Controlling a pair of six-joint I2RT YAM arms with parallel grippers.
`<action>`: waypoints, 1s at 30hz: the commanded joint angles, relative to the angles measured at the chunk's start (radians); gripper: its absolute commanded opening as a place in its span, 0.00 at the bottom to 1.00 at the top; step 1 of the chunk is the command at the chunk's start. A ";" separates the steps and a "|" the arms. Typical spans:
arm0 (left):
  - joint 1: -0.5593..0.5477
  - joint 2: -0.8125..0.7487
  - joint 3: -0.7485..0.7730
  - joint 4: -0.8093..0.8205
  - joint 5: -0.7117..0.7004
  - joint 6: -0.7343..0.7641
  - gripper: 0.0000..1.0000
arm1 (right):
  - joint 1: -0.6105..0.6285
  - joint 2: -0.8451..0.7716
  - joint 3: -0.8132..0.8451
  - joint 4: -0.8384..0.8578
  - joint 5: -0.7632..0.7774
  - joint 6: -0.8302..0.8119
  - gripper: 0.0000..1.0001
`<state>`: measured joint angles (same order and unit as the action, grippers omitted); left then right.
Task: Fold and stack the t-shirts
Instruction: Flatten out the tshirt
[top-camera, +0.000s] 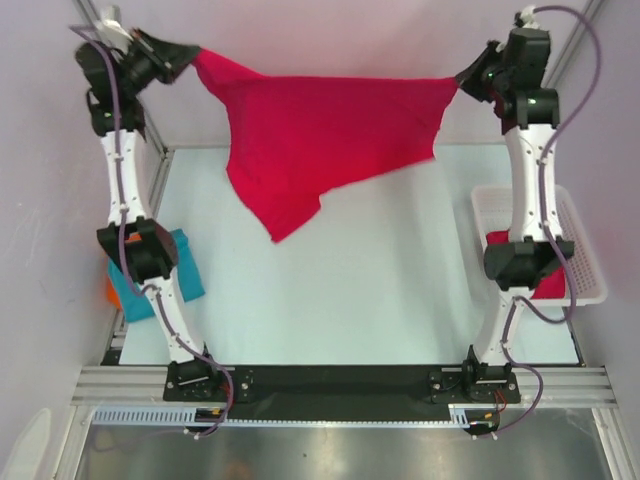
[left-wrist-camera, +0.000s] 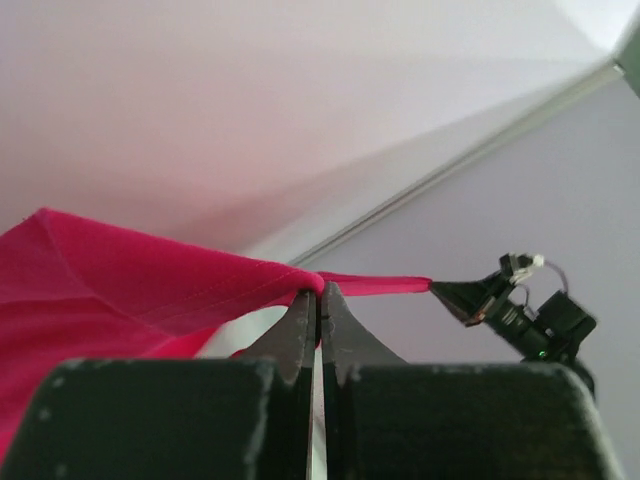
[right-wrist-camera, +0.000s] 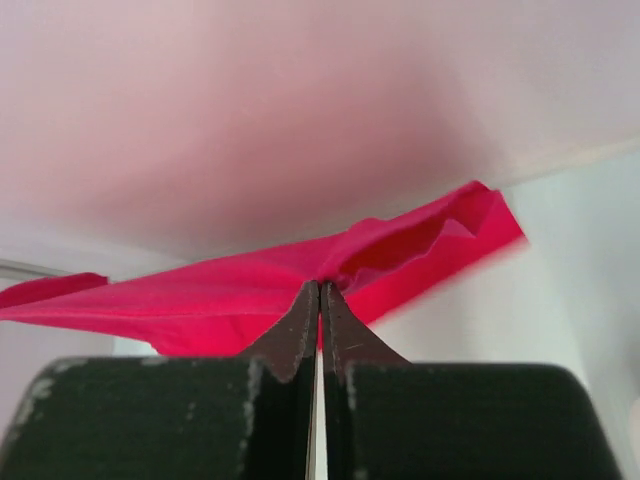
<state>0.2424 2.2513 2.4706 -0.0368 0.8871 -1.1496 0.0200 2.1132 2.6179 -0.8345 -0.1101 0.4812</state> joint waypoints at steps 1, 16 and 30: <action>0.012 -0.407 0.016 0.115 -0.020 0.191 0.00 | 0.006 -0.321 -0.065 0.167 0.032 -0.068 0.00; -0.009 -0.597 -1.048 0.196 0.105 0.286 0.00 | 0.127 -0.350 -0.968 0.172 -0.053 -0.115 0.00; -0.018 -1.203 -1.616 -0.182 0.079 0.455 0.00 | 0.383 -0.616 -1.263 0.048 0.095 -0.049 0.00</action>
<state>0.2192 1.1252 0.8780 -0.0914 0.9504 -0.7815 0.3843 1.5692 1.4010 -0.7475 -0.0654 0.3965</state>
